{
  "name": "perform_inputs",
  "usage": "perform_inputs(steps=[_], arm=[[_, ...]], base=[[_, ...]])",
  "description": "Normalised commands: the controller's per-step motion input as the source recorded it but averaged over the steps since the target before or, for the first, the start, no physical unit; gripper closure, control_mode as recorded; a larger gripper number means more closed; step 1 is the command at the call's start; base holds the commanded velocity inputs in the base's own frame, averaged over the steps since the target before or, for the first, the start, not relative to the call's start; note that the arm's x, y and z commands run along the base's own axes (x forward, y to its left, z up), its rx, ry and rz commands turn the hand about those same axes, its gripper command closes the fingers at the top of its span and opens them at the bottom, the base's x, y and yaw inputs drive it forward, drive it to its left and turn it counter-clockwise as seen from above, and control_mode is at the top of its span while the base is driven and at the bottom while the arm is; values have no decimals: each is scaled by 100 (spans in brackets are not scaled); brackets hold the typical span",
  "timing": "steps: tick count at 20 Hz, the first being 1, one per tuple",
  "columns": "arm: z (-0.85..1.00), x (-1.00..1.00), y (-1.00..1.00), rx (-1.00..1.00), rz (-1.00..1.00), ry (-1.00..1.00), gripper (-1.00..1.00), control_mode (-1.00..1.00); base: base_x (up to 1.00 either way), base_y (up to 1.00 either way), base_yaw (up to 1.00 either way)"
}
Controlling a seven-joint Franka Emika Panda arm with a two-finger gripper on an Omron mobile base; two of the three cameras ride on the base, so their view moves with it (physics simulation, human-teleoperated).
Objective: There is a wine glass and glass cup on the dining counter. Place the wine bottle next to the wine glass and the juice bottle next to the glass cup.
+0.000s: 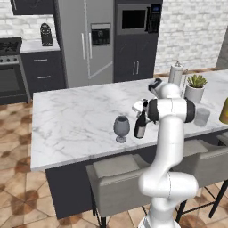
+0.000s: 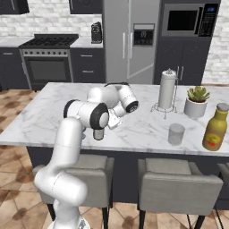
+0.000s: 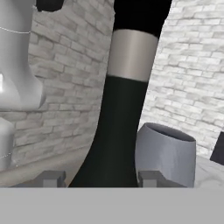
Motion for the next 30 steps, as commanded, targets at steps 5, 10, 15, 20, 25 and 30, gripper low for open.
perform_inputs(steps=[5,10,15,20,25,30], arm=[[-41,23,1,-5,0,0,100,-100],[-36,2,0,-3,0,0,100,-100],[-9,0,0,-1,0,0,-100,-100],[3,0,1,-2,0,0,-100,-100],[17,0,0,-1,0,0,-100,-100],[53,-1,0,-1,0,0,-100,-100]], base=[[0,0,0],[0,0,0],[0,0,0],[0,0,0],[0,0,0],[0,0,0]])
